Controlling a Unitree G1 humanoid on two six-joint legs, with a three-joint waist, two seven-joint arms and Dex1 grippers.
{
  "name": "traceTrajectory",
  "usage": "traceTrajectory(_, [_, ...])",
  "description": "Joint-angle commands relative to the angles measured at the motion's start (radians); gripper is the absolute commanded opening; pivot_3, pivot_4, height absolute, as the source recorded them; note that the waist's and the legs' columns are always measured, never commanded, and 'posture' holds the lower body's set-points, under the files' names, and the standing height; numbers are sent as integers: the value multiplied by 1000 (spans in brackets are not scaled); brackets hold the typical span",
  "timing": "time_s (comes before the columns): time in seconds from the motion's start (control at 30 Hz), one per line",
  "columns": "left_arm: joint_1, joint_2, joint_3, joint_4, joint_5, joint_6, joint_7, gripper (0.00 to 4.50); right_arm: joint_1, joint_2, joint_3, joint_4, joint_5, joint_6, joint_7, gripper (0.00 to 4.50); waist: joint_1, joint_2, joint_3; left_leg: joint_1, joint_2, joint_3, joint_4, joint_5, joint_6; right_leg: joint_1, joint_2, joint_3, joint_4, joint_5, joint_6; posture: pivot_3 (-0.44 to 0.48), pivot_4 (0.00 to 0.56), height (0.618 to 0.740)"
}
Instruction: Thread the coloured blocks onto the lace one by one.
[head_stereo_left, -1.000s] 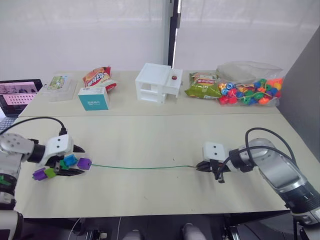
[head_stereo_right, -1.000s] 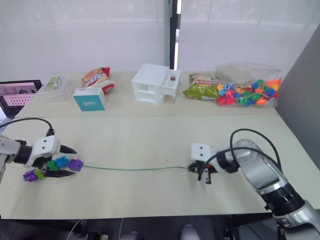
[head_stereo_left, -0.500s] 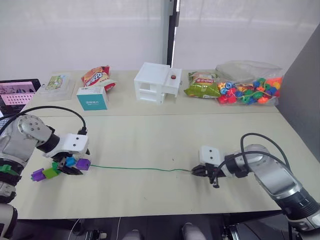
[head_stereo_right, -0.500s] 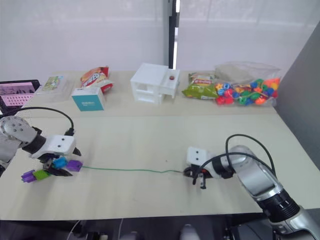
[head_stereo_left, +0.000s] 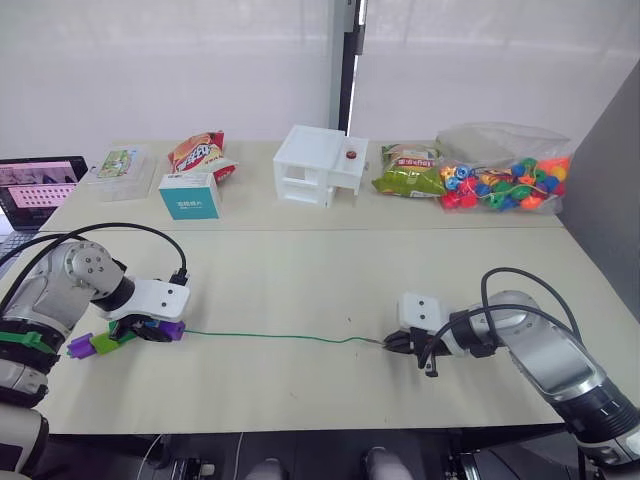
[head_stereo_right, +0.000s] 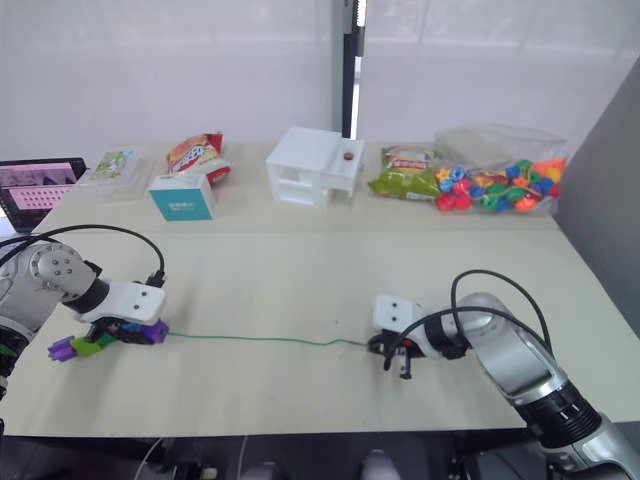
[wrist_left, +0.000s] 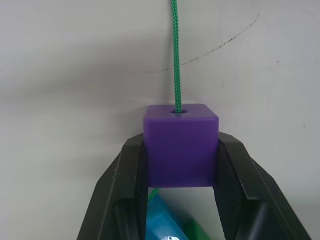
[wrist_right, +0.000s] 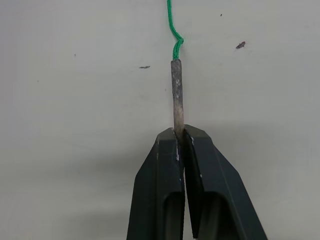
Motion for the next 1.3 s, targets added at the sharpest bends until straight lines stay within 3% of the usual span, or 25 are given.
traceTrajectory(0.03, [12,-5,12,-28,-3,3,2,1205,-5,-14,-22,-28,14,2,1,0,0,0,0,0,0,0,0,0,0,0,0,0,0,0,0,0,150,740])
traceTrajectory(0.27, [14,8,6,-24,10,-2,-8,1205,0,-50,-52,-1,18,-15,14,0,0,0,0,0,0,0,0,0,0,0,0,0,0,0,0,0,150,740])
traceTrajectory(0.53, [-12,19,-4,14,72,-37,16,1205,20,-166,-88,180,-30,-165,36,0,-4,0,0,1,0,1,0,0,0,0,0,0,0,0,0,0,150,740])
traceTrajectory(0.8, [-2,27,-1,35,82,-72,15,1205,-9,-151,-92,345,-51,-279,20,0,-6,0,0,4,0,1,0,0,0,3,0,1,1,0,0,0,150,740])
traceTrajectory(1.3, [43,25,35,-5,32,-19,13,1205,-13,-89,-77,354,-61,-321,42,0,-13,0,0,7,0,1,0,0,0,4,0,1,8,0,0,0,150,740])
